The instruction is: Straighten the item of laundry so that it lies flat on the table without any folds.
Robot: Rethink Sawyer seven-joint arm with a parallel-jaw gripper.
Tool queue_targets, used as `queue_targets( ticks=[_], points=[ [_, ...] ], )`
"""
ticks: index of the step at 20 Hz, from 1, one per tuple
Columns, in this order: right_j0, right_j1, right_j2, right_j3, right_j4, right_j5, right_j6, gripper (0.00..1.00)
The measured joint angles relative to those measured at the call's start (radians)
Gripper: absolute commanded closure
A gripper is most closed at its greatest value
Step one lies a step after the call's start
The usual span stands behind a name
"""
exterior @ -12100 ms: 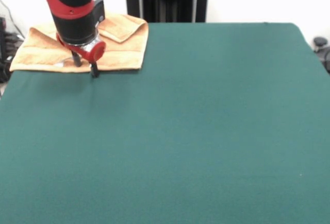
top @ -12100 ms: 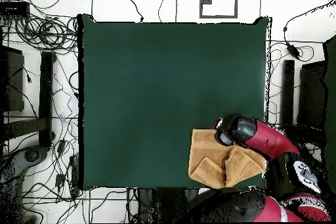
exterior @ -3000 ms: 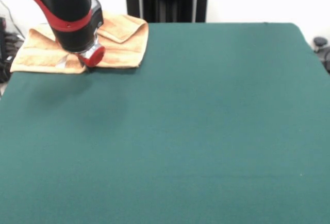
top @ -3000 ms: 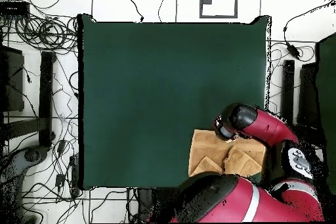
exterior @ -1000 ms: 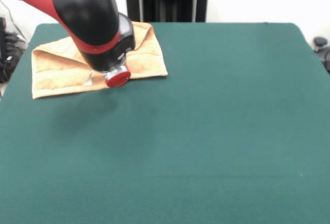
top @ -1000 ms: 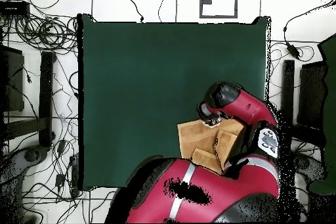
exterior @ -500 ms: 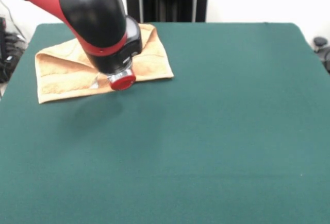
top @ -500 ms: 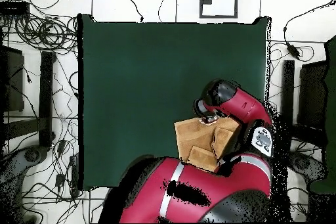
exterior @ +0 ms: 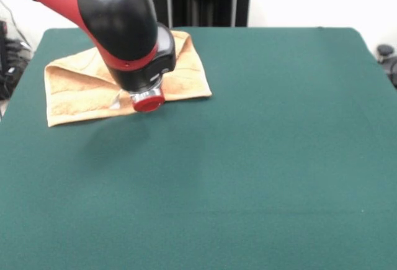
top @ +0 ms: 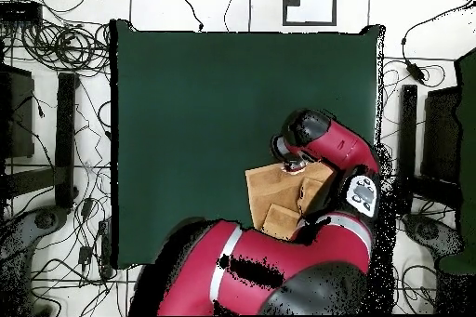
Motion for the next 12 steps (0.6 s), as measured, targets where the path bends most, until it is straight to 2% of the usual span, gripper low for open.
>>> queue_targets(
  ticks=[12],
  points=[
    [0.039,0.067,-0.068,-0.097,0.046,0.094,0.145,1.0]
  ],
)
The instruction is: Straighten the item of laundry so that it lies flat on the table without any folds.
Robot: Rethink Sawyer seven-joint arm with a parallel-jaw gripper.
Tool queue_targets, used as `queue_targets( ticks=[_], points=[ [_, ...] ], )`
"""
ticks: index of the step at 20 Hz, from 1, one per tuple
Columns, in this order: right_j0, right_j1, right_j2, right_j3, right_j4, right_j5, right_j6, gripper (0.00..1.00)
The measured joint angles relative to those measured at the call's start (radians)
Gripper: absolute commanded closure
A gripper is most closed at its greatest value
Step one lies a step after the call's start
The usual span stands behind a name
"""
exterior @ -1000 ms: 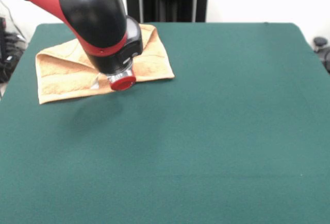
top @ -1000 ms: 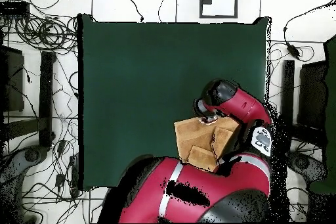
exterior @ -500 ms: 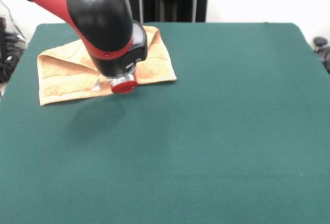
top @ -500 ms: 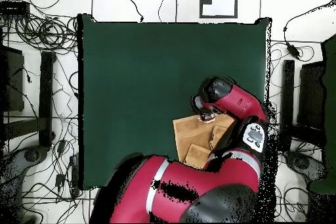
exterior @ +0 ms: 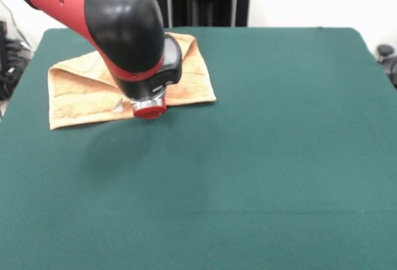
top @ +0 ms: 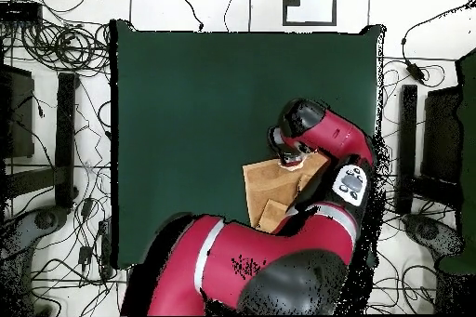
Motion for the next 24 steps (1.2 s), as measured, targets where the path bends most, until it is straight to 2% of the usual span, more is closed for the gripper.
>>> queue_targets(
  ticks=[16,24],
  points=[
    [0.032,0.071,-0.052,-0.139,0.055,0.087,0.21,1.0],
    [0.032,0.093,-0.064,-0.184,0.078,0.116,0.255,1.0]
  ],
)
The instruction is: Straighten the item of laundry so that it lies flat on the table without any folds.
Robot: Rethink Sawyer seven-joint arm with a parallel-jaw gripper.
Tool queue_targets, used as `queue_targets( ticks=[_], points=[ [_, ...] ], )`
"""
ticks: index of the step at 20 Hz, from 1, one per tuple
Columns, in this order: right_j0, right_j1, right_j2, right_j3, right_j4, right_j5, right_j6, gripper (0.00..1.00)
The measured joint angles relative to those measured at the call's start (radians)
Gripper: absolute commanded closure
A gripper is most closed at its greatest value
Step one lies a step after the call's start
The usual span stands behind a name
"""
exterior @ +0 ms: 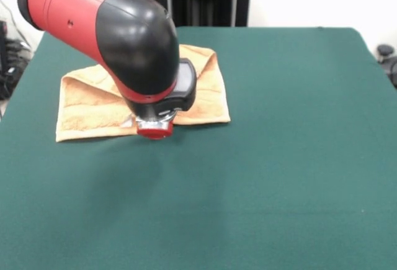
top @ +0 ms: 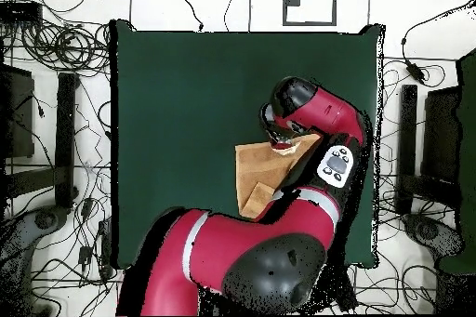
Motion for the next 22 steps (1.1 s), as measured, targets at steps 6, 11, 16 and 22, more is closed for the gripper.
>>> queue_targets(
  ticks=[6,11,16,22],
  points=[
    [-0.001,0.012,-0.001,-0.032,0.024,0.014,0.03,1.0],
    [-0.002,0.011,0.018,-0.034,0.073,-0.001,0.03,1.0],
    [-0.002,0.002,0.042,-0.034,0.121,-0.026,0.03,1.0],
    [0.002,0.004,0.061,-0.046,0.174,-0.06,0.03,1.0]
  ],
)
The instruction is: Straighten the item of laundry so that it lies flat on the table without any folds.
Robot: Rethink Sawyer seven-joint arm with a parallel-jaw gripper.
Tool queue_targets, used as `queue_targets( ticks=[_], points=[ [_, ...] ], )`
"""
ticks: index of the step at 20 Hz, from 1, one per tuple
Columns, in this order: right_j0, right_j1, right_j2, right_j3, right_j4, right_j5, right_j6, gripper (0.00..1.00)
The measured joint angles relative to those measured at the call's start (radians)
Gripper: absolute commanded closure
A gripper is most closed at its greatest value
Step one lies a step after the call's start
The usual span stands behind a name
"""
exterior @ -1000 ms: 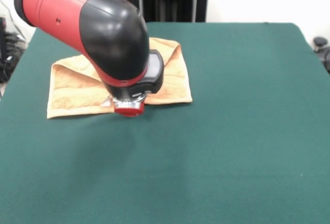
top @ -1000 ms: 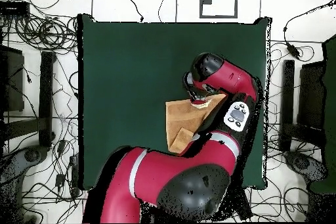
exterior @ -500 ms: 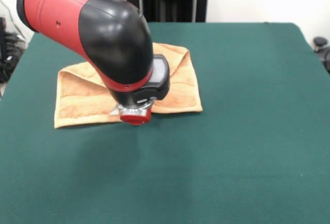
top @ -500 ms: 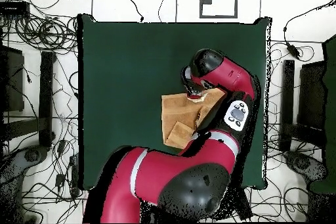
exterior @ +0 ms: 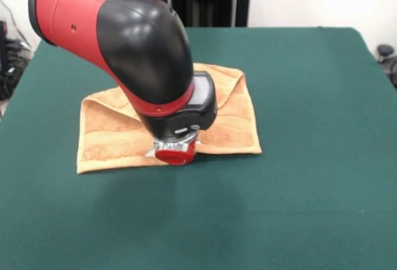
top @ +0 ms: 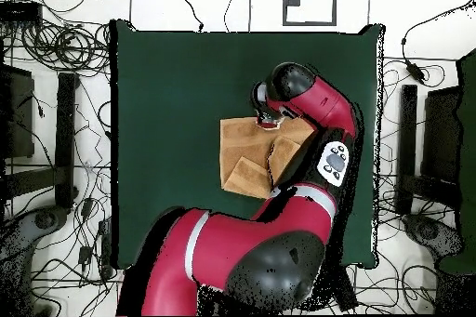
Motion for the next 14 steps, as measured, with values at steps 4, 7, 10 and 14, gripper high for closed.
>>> queue_targets(
  ticks=[4,7,10,14],
  points=[
    [0.001,0.017,0.004,-0.044,0.038,0.0,0.001,1.0],
    [0.001,0.032,0.004,-0.077,0.055,0.0,0.005,1.0],
    [0.001,0.055,0.004,-0.121,0.072,0.001,0.01,1.0],
    [0.0,0.069,0.004,-0.161,0.083,0.003,0.018,1.0]
  ],
)
